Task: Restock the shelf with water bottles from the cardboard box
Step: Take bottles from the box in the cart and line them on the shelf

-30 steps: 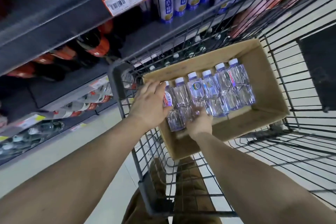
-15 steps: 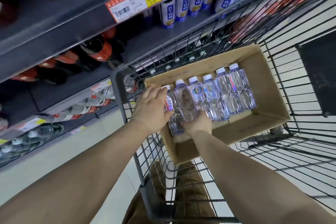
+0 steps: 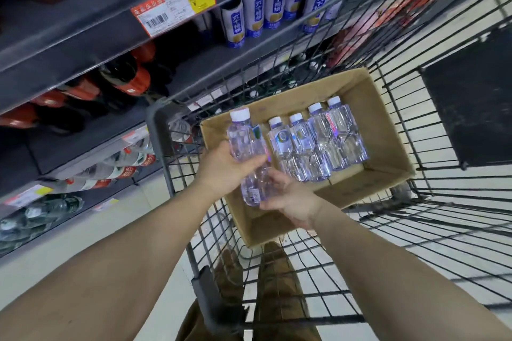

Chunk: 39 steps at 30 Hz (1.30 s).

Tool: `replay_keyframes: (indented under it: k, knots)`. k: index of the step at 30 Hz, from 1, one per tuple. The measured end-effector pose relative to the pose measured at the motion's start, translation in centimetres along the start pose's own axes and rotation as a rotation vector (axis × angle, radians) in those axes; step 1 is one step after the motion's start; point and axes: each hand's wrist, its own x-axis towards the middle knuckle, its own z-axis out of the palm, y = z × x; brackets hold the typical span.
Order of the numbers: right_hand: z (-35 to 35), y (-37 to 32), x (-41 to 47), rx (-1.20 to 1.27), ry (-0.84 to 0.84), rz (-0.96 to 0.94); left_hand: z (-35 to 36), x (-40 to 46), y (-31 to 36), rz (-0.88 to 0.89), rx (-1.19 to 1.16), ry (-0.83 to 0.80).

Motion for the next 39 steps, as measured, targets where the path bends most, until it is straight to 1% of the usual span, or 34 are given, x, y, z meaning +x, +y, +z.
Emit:
replay_keyframes:
  k: [1,2,4,5,6,8,11,13,15,17,21,25,28,29,31,33,34,36,37,39]
  knots:
    - [-0.2,0.0,0.4,-0.092,0.045,-0.004,0.1,0.1,-0.4,-0.021,-0.035,0.008]
    - [-0.5,0.0,0.9,-0.174,0.149,-0.034,0.0,0.1,-0.5,-0.040,-0.050,0.020]
    - [-1.7,0.2,2.2,-0.407,0.496,-0.069,-0.3,-0.4,-0.1,-0.060,-0.058,0.046]
    - [-2.2,0.3,2.7,-0.521,0.620,-0.048,-0.4,-0.6,-0.1,-0.075,-0.052,0.055]
    - [-2.8,0.8,3.2,-0.593,0.673,-0.012,-0.5,-0.6,0.0,-0.088,-0.048,0.063]
    - [-3.2,1.2,3.5,-0.688,0.675,0.015,-0.3,-0.3,-0.1,-0.078,-0.044,0.075]
    - [-2.7,1.5,3.4,-0.908,0.734,-0.082,0.0,0.1,-0.5,-0.063,-0.033,0.071]
    - [-1.8,1.6,3.5,-1.038,0.697,-0.151,0.3,0.4,-0.7,-0.059,-0.015,0.073]
    - [-1.0,2.3,4.1,-1.038,0.643,-0.140,0.5,0.5,-0.7,-0.040,0.009,0.077]
    - [-0.5,2.8,4.6,-0.980,0.631,-0.072,0.6,0.6,-0.7,-0.015,0.009,0.081]
    - [0.2,3.1,5.1,-0.951,0.634,0.045,0.7,1.0,-1.1,-0.009,-0.029,0.085]
    - [0.2,2.7,5.5,-0.668,0.567,0.085,0.6,1.2,-1.3,-0.039,-0.080,0.070]
    - [-1.0,2.0,4.8,-0.483,0.459,0.103,0.5,0.7,-1.0,-0.033,-0.104,0.045]
    - [-1.3,1.6,4.0,-0.393,0.415,0.113,0.4,0.5,-0.9,-0.030,-0.119,0.039]
    - [-1.9,0.8,1.9,-0.181,0.277,0.175,0.3,-0.3,-0.6,-0.024,-0.152,0.033]
    - [-2.3,-0.3,-0.6,-0.063,0.165,0.216,-0.2,-1.4,0.0,-0.025,-0.160,0.017]
    - [-2.5,-0.7,-1.6,-0.008,0.136,0.211,-0.4,-2.0,0.3,-0.026,-0.165,0.020]
    - [-2.8,-1.9,-3.9,0.056,0.100,0.160,-1.1,-3.7,1.6,-0.014,-0.173,0.032]
    - [-2.5,-2.6,-5.3,0.048,0.094,0.126,-1.6,-4.7,2.4,-0.003,-0.174,0.037]
    - [-1.5,-4.5,-8.0,-0.070,0.091,0.054,-2.8,-6.8,3.9,0.027,-0.218,0.046]
